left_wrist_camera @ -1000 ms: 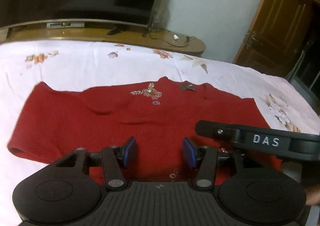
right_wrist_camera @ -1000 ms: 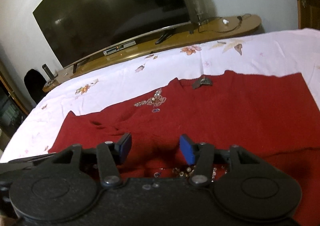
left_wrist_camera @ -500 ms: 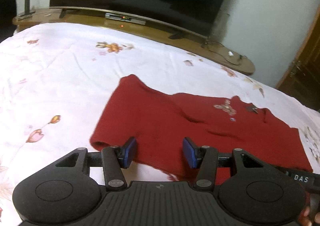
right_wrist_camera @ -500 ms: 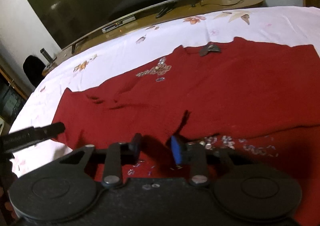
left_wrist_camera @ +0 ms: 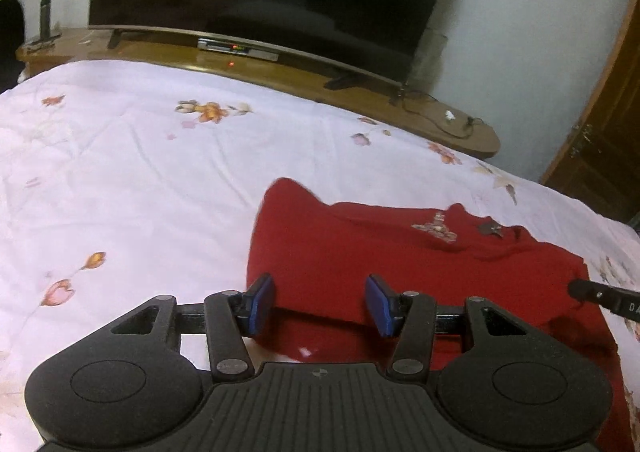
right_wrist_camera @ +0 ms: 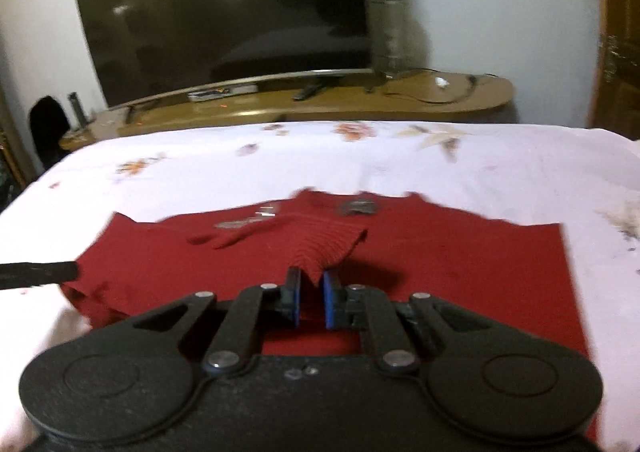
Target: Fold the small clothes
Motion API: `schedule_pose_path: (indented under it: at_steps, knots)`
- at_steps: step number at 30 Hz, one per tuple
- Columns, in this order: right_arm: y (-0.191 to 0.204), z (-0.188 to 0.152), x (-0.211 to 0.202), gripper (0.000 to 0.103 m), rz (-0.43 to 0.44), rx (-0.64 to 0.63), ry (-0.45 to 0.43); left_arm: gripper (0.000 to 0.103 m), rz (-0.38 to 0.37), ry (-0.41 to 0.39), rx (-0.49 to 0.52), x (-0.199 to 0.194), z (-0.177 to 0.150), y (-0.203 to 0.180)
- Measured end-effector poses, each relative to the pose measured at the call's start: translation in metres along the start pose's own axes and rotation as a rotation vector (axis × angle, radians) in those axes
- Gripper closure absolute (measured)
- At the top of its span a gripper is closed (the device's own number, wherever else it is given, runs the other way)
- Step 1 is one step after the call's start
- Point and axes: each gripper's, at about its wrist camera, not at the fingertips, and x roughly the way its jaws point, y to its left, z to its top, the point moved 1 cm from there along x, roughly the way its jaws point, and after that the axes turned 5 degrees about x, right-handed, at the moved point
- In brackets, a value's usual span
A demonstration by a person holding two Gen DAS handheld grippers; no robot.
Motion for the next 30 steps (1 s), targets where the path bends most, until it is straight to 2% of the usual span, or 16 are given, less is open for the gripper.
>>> schedule_pose_path:
  at_steps: [3,7,14,17,18,24,27,30]
  knots:
    - [-0.034,0.004,-0.003,0.091,-0.07,-0.014,0.006,0.052,-0.013,0.013,0.005,0.005,-0.001,-0.013]
    - [-0.073,0.002,-0.004,0.091,-0.12,0.016,0.03,0.052,-0.027,0.032,0.005,0.015,-0.006,-0.028]
    - [-0.104,-0.011,0.008,0.09,-0.183,0.011,0.061,0.052,-0.021,0.059,0.01,0.024,-0.013,-0.043]
    - [-0.102,-0.015,0.018,0.075,-0.196,-0.029,0.101,0.052,-0.022,0.051,0.001,0.022,-0.012,-0.045]
    - [-0.102,-0.016,0.017,0.066,-0.211,-0.04,0.092,0.052,-0.026,0.043,0.004,0.02,-0.01,-0.047]
    - [-0.099,-0.002,-0.012,0.068,-0.192,0.022,-0.041,0.052,-0.063,0.033,0.03,0.029,0.007,-0.06]
    - [-0.076,0.001,-0.003,0.07,-0.112,-0.002,-0.03,0.052,-0.068,0.054,0.01,0.048,0.016,-0.06]
    - [-0.06,-0.002,0.018,0.072,-0.086,-0.011,-0.005,0.052,-0.058,0.062,-0.05,0.072,0.024,-0.048]
